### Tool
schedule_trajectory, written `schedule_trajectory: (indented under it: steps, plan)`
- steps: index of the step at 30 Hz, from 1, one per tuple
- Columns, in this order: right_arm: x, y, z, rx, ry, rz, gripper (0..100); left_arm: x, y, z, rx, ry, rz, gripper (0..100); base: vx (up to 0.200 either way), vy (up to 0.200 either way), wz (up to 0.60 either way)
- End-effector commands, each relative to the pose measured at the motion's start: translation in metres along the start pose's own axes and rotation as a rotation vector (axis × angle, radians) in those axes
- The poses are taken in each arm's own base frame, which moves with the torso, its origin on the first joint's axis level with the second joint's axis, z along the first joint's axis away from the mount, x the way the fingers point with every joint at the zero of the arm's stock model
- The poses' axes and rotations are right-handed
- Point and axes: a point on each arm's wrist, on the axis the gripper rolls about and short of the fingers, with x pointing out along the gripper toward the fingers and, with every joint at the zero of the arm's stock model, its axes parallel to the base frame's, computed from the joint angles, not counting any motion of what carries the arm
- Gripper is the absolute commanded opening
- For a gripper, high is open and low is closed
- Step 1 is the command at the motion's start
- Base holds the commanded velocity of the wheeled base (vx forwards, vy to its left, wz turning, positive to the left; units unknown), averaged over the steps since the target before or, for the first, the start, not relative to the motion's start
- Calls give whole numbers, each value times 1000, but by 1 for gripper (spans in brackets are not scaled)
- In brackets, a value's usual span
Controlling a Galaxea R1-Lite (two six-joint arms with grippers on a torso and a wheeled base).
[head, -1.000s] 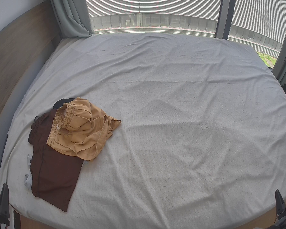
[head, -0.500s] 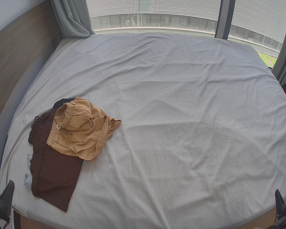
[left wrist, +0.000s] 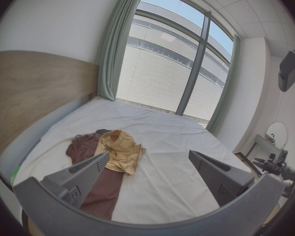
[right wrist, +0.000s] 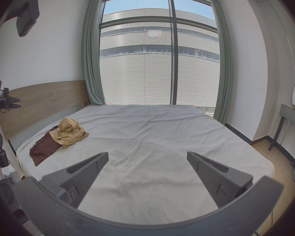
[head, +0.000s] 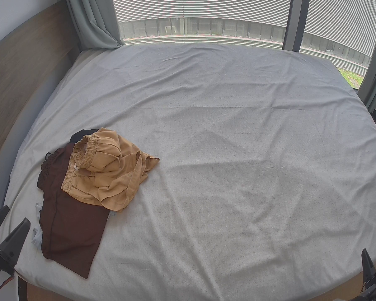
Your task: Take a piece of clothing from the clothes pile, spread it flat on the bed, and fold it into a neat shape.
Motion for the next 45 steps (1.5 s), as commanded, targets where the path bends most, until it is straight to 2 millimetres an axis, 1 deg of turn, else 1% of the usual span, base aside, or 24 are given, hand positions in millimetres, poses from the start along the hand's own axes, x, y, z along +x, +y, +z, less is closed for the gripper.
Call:
schedule_trajectory:
  steps: [1,9,13,14,17,19,21,26,31,36,40,45]
  plan:
    - [0,0,-5,2,0,0,100,23,0,8,-62,89,-42,100,0,0,0]
    - [0,0,-5,2,0,-1,100,47,1,18,-82,157,-46,100,0,0,0]
    - [0,0,-5,2,0,0,100,55,2,21,-93,178,-53,100,0,0,0]
    - [0,0,-5,2,0,-1,100,61,6,21,-103,195,-47,100,0,0,0]
    - [0,0,-5,2,0,-1,100,68,10,22,-111,204,-34,100,0,0,0]
    - [0,0,-5,2,0,-1,100,78,17,23,-117,205,-24,100,0,0,0]
    - [0,0,-5,2,0,-1,100,82,19,24,-121,205,-24,100,0,0,0]
    - [0,0,-5,2,0,-1,100,103,30,26,-132,219,-10,100,0,0,0]
    - [0,0,-5,2,0,-1,100,118,35,26,-130,220,-7,100,0,0,0]
    - [0,0,-5,2,0,-1,100,135,48,25,-101,221,-39,100,0,0,0]
    - [0,0,-5,2,0,-3,100,140,56,23,-64,243,-63,100,0,0,0]
    - [0,0,-5,2,0,-1,100,144,61,25,-70,246,-96,100,0,0,0]
